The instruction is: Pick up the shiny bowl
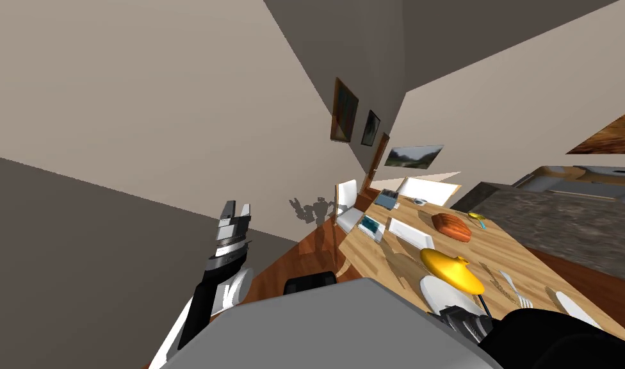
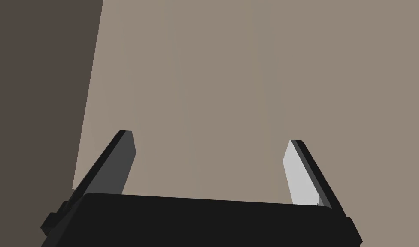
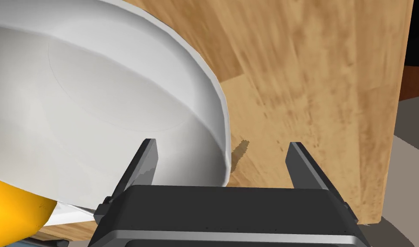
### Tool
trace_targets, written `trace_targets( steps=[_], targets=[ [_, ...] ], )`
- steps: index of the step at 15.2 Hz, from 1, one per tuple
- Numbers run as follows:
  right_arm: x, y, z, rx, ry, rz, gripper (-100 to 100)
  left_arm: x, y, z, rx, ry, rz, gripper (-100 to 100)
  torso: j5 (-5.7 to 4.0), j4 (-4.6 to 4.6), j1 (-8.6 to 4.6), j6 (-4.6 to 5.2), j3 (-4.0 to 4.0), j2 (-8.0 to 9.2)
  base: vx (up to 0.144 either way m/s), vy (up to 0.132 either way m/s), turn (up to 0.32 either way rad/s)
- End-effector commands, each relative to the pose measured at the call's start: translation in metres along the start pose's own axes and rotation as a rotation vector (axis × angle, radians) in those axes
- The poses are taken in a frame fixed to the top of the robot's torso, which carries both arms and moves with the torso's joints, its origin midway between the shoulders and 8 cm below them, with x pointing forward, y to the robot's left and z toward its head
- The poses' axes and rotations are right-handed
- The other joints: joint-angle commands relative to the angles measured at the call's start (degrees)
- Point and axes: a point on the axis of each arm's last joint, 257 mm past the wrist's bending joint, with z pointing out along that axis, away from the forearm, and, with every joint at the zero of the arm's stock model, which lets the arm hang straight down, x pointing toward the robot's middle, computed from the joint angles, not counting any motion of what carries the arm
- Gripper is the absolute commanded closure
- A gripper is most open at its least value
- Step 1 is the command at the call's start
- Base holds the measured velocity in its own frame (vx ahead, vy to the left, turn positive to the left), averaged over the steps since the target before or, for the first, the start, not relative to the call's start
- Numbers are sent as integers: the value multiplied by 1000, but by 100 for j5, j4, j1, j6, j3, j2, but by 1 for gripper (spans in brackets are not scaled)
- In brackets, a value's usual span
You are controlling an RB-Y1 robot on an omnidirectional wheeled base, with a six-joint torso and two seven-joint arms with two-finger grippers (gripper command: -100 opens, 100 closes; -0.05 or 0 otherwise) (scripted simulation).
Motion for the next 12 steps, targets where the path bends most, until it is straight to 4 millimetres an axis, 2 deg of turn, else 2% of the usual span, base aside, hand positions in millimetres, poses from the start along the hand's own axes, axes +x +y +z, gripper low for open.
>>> trace_targets(
  steps=[1,2,3,7,11,12],
  targets=[
    [7,5,7,2,0,9,-100,0,0,0,0,0,0,0,0,0,0,0,0,0,-1,-50,65],
    [4,3,3,0,0,5,-100,0,0,0,0,0,0,0,-1,1,-2,1,2,3,0,-30,26],
    [5,4,4,1,0,5,100,0,0,0,0,0,0,0,1,1,2,1,3,4,0,-11,2],
    [5,4,4,1,0,6,100,0,0,0,0,0,0,0,2,1,10,-2,3,5,0,-1,0],
    [-10,-8,-12,-2,2,-16,100,0,0,0,0,0,0,0,10,1,31,0,5,9,-7,43,-86],
    [-6,-6,-7,1,2,-11,100,0,0,0,0,0,0,0,13,2,35,-1,6,10,-8,30,-26]
  ],
)
